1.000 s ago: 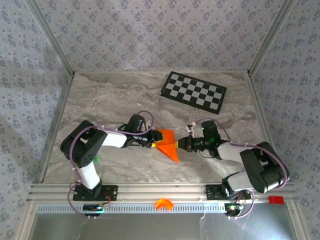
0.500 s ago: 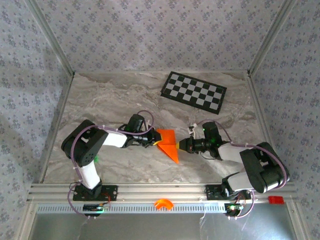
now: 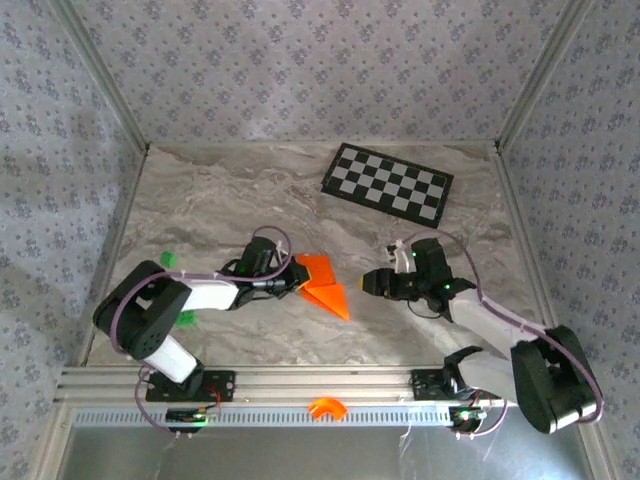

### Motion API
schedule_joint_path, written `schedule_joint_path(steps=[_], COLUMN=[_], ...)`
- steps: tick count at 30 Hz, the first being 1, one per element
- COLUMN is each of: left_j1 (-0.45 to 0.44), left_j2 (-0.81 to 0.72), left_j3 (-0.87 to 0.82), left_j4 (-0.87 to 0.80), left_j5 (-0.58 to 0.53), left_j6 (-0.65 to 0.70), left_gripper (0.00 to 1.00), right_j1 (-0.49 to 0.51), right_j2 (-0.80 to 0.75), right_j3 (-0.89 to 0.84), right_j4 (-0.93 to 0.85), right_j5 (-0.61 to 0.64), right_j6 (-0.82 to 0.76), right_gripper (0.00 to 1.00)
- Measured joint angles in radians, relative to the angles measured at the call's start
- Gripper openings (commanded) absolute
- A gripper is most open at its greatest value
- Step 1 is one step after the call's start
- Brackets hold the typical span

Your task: Fold a paper plane with a square sheet of paper (pick it up from the middle)

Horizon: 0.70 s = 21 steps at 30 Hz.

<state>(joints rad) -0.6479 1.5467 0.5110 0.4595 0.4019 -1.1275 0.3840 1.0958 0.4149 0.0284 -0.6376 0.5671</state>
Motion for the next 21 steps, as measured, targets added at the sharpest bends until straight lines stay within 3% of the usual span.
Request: schedule_joint_path(steps=[8,15,21], left_j1=[-0.066,-0.068,-0.066], left_j2=[-0.073,-0.071,-0.067], left_j3=[-0.027,-0.023,0.014], left_j4=[-0.032,-0.038,-0.039], left_j5=[-0.097,-0.096,-0.08], left_j6=[-0.011,-0.01,-0.007], left_gripper=[0.1,0.18,0.14], right_j1=[-0.005,-0.044,0.077], right_j2=[-0.087,-0.09,-0.039], right_j3=[-0.002,-0.105,-0.064], right_j4=[-0.045,0.126,0.087], right_j5=[0.128,0.106,0.145], right_j6=[0.013,0.095,-0.028], right_gripper=[0.48,0.33,0.34])
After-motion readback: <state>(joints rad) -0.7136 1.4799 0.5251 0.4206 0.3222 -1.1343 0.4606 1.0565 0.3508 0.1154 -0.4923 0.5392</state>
